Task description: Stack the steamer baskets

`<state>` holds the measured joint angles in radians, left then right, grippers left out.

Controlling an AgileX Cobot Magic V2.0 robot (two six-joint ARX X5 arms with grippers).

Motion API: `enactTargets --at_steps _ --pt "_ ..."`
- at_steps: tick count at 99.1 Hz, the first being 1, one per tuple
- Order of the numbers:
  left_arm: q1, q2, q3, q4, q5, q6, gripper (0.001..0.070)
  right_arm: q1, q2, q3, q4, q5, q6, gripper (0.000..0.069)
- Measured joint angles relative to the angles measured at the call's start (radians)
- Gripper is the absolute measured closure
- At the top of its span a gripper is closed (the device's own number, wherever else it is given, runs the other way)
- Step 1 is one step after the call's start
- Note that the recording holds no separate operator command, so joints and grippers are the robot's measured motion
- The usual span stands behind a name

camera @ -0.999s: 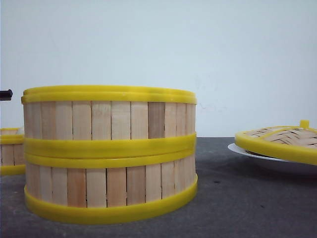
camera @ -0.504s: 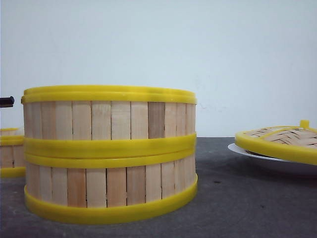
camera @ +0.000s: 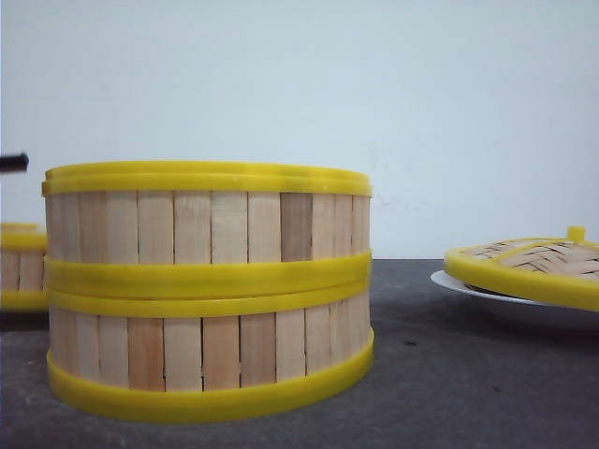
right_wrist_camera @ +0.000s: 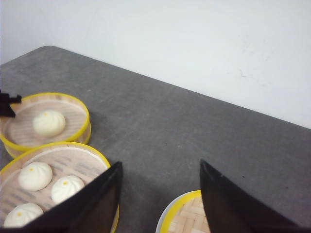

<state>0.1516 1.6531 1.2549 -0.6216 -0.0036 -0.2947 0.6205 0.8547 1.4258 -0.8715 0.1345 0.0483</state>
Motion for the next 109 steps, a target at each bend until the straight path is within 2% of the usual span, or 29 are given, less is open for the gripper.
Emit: enactTargets --at_steps 18,43,55,64,80,95,109 --pt "0.008 -0.037 0.117 -0.059 0.038 0.022 0.0689 0.000 -0.022 0.000 0.000 0.000 0.000 0.0385" --pt "-0.010 -0.258 0.189 -0.085 0.193 0.052 0.0689 0.000 -0.063 0.000 0.000 0.001 0.000 0.0385" --pt "-0.043 -0.361 0.190 -0.171 0.249 0.105 0.0689 0.000 -0.069 0.000 0.000 0.001 0.000 0.0385" --pt "-0.085 -0.412 0.190 -0.246 0.274 0.160 0.0689 0.000 -0.068 0.000 0.000 0.001 0.000 0.0385" --pt "-0.207 -0.472 0.190 -0.333 0.288 0.243 0.0689 0.000 -0.067 0.000 0.000 0.001 0.000 0.0385" --pt "-0.318 -0.463 0.186 -0.387 0.290 0.281 0.0689 0.000 -0.068 0.000 0.000 0.001 0.000 0.0385" --pt "-0.396 -0.412 0.175 -0.388 0.263 0.288 0.0689 0.000 -0.068 0.000 0.000 0.001 0.000 0.0385"
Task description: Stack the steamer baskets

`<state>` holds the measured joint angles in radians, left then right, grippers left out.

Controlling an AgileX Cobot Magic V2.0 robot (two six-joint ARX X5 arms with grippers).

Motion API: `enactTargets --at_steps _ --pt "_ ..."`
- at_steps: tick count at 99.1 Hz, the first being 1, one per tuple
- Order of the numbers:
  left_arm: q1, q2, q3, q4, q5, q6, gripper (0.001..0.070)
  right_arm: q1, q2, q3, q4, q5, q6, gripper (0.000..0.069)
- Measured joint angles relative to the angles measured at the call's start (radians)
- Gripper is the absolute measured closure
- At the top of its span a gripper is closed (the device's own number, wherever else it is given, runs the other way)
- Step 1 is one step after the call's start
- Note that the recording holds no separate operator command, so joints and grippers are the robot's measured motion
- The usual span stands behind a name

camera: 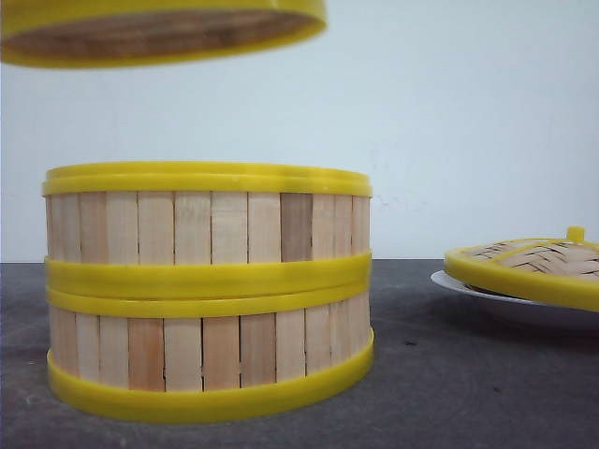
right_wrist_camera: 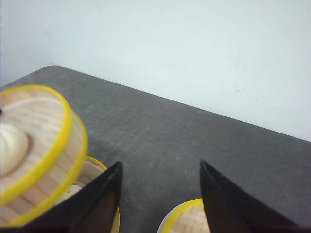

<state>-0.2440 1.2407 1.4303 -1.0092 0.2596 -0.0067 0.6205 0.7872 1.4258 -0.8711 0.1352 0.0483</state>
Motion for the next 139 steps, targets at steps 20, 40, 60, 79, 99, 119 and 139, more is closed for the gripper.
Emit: enactTargets --at_steps 20,40,60,79,99,119,139 --pt "-0.066 0.100 0.000 0.004 -0.010 0.011 0.0689 0.000 0.000 0.000 0.000 0.000 0.000 0.0385" --pt "-0.088 0.192 -0.003 0.016 -0.027 0.021 0.0689 0.000 0.000 0.000 0.000 0.000 0.000 0.0385" --pt "-0.087 0.220 -0.003 0.055 -0.037 0.022 0.0689 0.000 0.000 0.000 0.000 0.000 0.000 0.0385" --pt "-0.087 0.257 -0.003 0.048 -0.044 0.029 0.0689 0.000 0.000 0.000 0.000 0.000 0.000 0.0385" --pt "-0.087 0.260 -0.004 0.048 -0.044 0.034 0.0689 0.000 0.000 0.000 0.000 0.000 0.000 0.0385" --pt "-0.087 0.260 -0.004 0.048 -0.045 0.034 0.0689 0.000 0.000 0.000 0.000 0.000 0.000 0.0385" --pt "-0.087 0.260 -0.004 0.048 -0.044 0.033 0.0665 0.000 0.001 0.000 0.000 0.000 0.000 0.0385"
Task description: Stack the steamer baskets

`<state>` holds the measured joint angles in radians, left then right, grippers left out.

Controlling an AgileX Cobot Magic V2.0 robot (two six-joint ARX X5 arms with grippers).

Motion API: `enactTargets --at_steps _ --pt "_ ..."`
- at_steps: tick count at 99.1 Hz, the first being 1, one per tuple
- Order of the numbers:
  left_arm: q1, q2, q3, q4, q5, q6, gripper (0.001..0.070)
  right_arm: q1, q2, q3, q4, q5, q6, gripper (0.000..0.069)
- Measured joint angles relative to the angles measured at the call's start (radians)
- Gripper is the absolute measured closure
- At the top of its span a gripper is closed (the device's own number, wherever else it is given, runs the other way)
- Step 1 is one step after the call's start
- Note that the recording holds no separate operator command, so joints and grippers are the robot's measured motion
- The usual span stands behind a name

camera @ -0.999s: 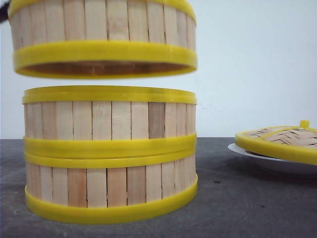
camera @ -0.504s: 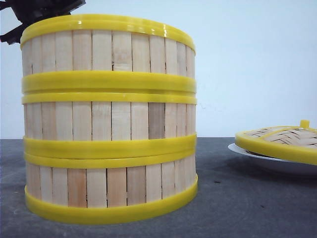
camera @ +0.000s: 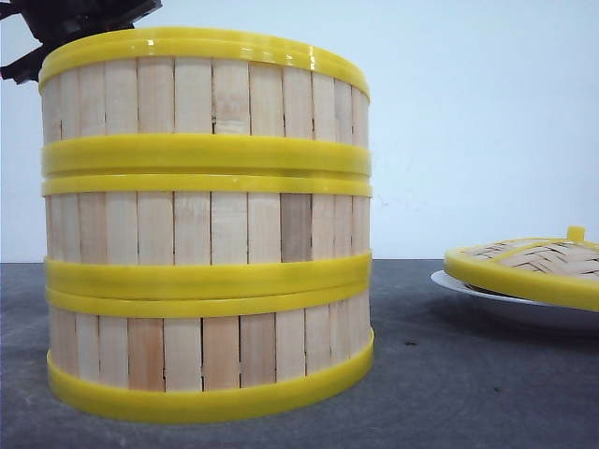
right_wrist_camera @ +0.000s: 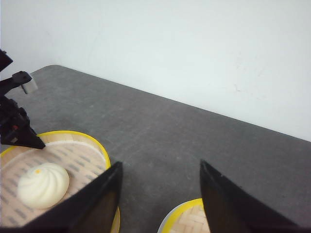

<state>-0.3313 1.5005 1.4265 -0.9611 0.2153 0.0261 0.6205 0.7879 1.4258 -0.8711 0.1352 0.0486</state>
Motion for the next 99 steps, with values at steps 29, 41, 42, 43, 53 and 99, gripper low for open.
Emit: enactTargets --at_steps 29,41,42,43,53,99 --pt "0.000 0.000 0.000 0.012 0.001 -0.004 0.0519 0.000 0.000 0.000 0.000 0.000 0.000 0.0338" --pt "0.002 0.000 0.000 0.019 0.001 -0.005 0.0516 0.000 0.000 0.000 -0.001 0.000 0.000 0.0337" --pt "0.003 0.000 0.000 0.020 0.002 -0.005 0.0516 0.000 0.000 0.000 -0.002 0.000 0.000 0.0337" --pt "0.003 0.000 0.000 0.021 0.002 -0.005 0.0516 0.000 0.000 0.000 -0.002 0.000 0.000 0.0337" --pt "0.011 -0.016 0.000 0.050 0.002 -0.014 0.0515 0.000 0.007 0.000 -0.019 0.000 0.005 0.0337" --pt "0.014 -0.478 0.000 0.322 -0.014 -0.034 0.0515 -0.043 0.225 -0.002 -0.151 0.014 0.034 0.0337"
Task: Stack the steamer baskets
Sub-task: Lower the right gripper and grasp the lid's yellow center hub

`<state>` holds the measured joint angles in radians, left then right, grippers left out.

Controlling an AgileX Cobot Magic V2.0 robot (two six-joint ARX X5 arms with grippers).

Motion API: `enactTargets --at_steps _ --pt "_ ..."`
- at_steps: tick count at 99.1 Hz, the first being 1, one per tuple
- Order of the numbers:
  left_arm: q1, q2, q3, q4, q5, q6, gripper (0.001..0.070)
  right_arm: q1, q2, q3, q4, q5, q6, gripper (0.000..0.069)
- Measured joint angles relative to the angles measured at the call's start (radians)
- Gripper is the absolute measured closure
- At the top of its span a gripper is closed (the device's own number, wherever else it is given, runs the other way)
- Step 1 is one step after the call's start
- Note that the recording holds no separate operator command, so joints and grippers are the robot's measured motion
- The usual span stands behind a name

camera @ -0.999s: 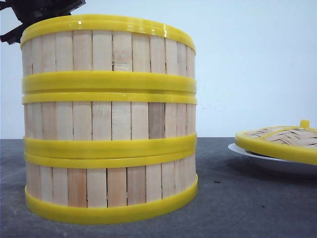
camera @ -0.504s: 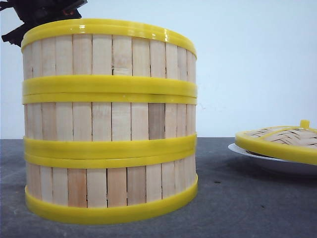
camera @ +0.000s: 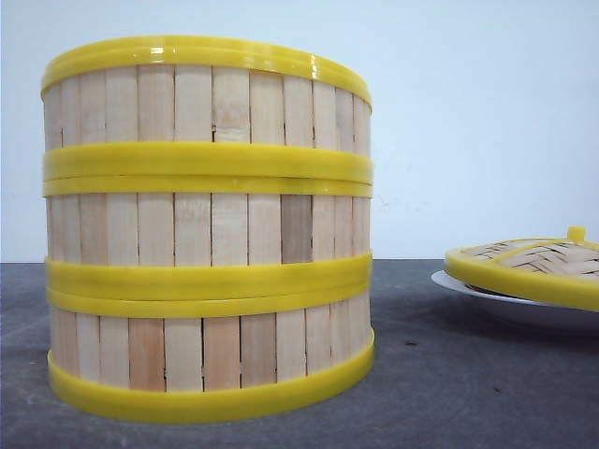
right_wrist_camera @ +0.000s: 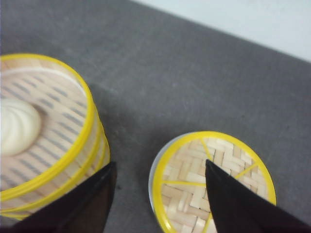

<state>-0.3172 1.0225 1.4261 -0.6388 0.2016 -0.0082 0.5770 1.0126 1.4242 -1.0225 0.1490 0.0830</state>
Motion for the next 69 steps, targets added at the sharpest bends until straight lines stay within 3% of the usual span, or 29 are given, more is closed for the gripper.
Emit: enactTargets --at_steps 16,34,54,69 --pt "0.000 -0.116 -0.026 -0.011 -0.043 0.011 0.0515 -0.073 0.072 0.000 0.003 -0.021 0.000 0.0337" --pt "0.000 -0.262 -0.197 -0.017 -0.045 0.016 0.0515 -0.196 0.159 -0.039 0.059 -0.137 0.000 0.0337" --pt "0.000 -0.435 -0.417 -0.027 -0.039 0.011 0.0515 -0.309 0.179 -0.214 0.198 -0.178 0.019 0.0337" --pt "0.000 -0.534 -0.463 -0.038 -0.038 -0.005 0.0515 -0.374 0.185 -0.393 0.348 -0.181 0.045 0.0337"
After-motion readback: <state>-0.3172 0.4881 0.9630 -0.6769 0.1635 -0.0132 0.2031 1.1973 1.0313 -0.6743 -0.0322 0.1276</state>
